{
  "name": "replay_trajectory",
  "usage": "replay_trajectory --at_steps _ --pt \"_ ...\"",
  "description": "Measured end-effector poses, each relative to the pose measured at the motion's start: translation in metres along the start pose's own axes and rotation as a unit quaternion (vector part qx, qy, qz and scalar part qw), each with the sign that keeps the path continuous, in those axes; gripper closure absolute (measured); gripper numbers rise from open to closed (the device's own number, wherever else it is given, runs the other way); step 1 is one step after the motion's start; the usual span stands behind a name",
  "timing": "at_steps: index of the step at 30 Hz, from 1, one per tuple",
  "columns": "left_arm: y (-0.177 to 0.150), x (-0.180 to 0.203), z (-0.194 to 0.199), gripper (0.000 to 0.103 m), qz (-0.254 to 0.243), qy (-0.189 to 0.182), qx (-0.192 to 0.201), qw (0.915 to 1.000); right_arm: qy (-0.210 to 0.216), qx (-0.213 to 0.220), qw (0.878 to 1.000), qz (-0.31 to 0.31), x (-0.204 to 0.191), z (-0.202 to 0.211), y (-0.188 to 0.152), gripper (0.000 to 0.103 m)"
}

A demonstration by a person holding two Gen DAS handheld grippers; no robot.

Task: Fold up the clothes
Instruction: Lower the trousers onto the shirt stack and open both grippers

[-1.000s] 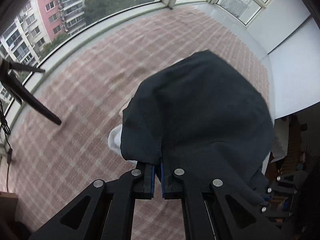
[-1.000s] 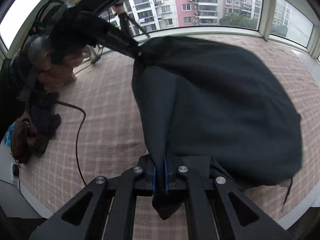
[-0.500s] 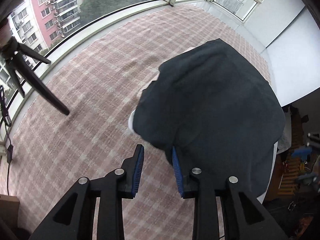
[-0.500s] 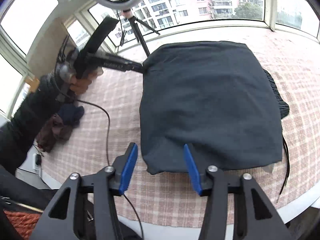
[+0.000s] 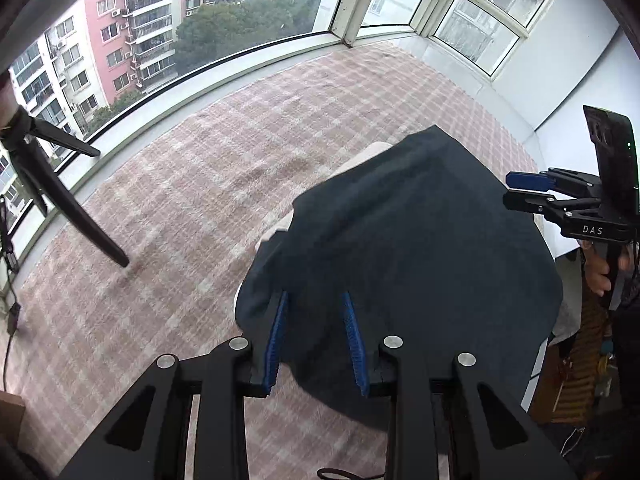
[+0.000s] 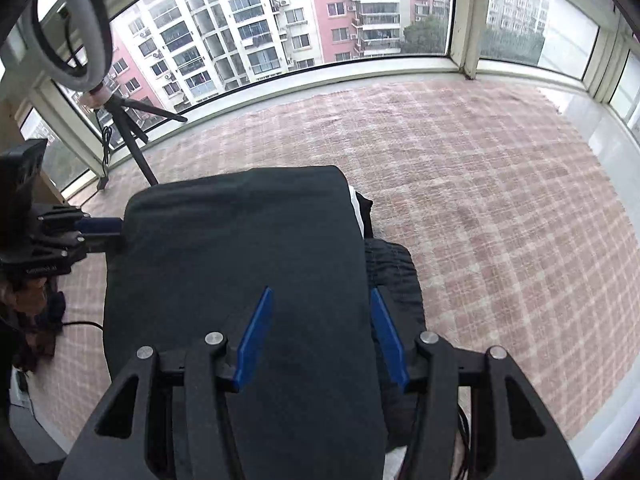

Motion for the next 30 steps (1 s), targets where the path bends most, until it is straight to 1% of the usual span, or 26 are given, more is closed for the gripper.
replay_trajectory --at_steps 1,3,5,6,7,8,9,10,12,14,16,17,18,19,20,21,22,23,24,25,26,27,28,29,30 --pt "0.004 -0.004 -0.008 0.076 0.006 0.010 -0.005 0.9999 0.005 -0.009 1.000 -0.001 0.004 -0.011 0.006 0.053" --pt "0.009 -0.010 -0.018 0.074 0.017 0.026 -0.012 0.9994 -0.009 -0.021 1.000 0.002 0.011 -0.024 0.017 0.053" --pt "0.011 -0.007 -0.011 0.074 0.007 0.044 -0.006 0.9990 0.020 -0.023 1.000 0.006 0.012 -0.028 0.021 0.053" --pt "0.009 -0.004 -0.005 0.074 -0.001 0.059 0.000 0.9983 0.034 -0.023 0.999 0.008 0.011 -0.029 0.023 0.054" --pt "0.007 0.000 0.003 0.075 -0.008 0.072 0.007 0.9973 0.041 -0.021 0.999 0.013 0.010 -0.028 0.024 0.064" --pt "0.003 0.002 0.012 0.075 -0.011 0.076 0.012 0.9970 0.046 -0.019 0.999 0.017 0.008 -0.027 0.024 0.082" --pt "0.001 0.005 0.022 0.075 -0.011 0.075 0.015 0.9970 0.048 -0.015 0.998 0.023 0.006 -0.025 0.025 0.090" --pt "0.000 0.012 0.028 0.075 -0.015 0.072 0.019 0.9971 0.050 -0.011 0.998 0.028 0.004 -0.022 0.025 0.097" --pt "0.002 0.030 0.035 0.074 -0.029 0.069 0.029 0.9968 0.057 -0.002 0.998 0.030 0.005 -0.017 0.027 0.099" --pt "0.004 0.049 0.042 0.074 -0.043 0.065 0.038 0.9962 0.059 0.009 0.998 0.026 0.007 -0.008 0.030 0.100" --pt "0.011 0.058 0.039 0.073 -0.056 0.063 0.041 0.9956 0.049 0.023 0.998 0.018 0.011 0.002 0.033 0.100" --pt "0.016 0.062 0.036 0.071 -0.062 0.062 0.042 0.9953 0.038 0.029 0.999 0.015 0.016 0.006 0.034 0.100" --pt "0.020 0.066 0.033 0.066 -0.068 0.061 0.042 0.9949 0.024 0.031 0.999 0.014 0.021 0.005 0.035 0.100" --pt "0.025 0.069 0.030 0.065 -0.074 0.060 0.043 0.9945 0.020 0.021 1.000 0.009 0.026 -0.002 0.035 0.100" --pt "0.028 0.068 0.024 0.066 -0.072 0.062 0.034 0.9949 0.017 0.009 1.000 0.004 0.031 -0.010 0.034 0.098" --pt "0.029 0.065 0.017 0.067 -0.065 0.066 0.019 0.9955 0.020 -0.020 1.000 -0.005 0.034 -0.021 0.030 0.098" --pt "0.030 0.058 0.012 0.067 -0.055 0.076 0.010 0.9956 0.001 -0.025 1.000 -0.005 0.037 -0.023 0.027 0.096" --pt "0.031 0.050 0.012 0.069 -0.042 0.082 0.011 0.9957 -0.018 -0.030 0.999 -0.005 0.041 -0.024 0.023 0.091" --pt "0.031 0.046 0.017 0.069 -0.031 0.076 0.018 0.9965 -0.037 -0.031 0.999 -0.005 0.043 -0.024 0.021 0.087" --pt "0.031 0.043 0.026 0.069 -0.023 0.068 0.031 0.9970 -0.053 -0.010 0.999 -0.006 0.046 -0.013 0.022 0.081" --pt "0.032 0.041 0.035 0.069 -0.017 0.063 0.046 0.9968 -0.067 0.012 0.998 -0.009 0.047 -0.001 0.024 0.080" --pt "0.033 0.041 0.042 0.069 -0.013 0.060 0.056 0.9965 -0.064 0.040 0.997 -0.014 0.046 0.013 0.028 0.080" --pt "0.034 0.042 0.046 0.069 -0.013 0.055 0.061 0.9966 -0.042 0.063 0.997 -0.007 0.039 0.025 0.033 0.080" --pt "0.036 0.045 0.047 0.069 -0.015 0.049 0.064 0.9966 -0.012 0.075 0.997 0.008 0.028 0.030 0.039 0.080" --pt "0.039 0.048 0.046 0.069 -0.018 0.046 0.067 0.9965 0.014 0.078 0.997 0.025 0.014 0.030 0.044 0.079"
Point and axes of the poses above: each gripper's, at about its wrist camera, not at the fingertips, and z roughly against the way its jaws point, x to its right, y to its top, the point moved 6 cm from there along -z, roughly the way its jaws point, and after that the axes turned 8 degrees about -x, right-handed, at the moved point
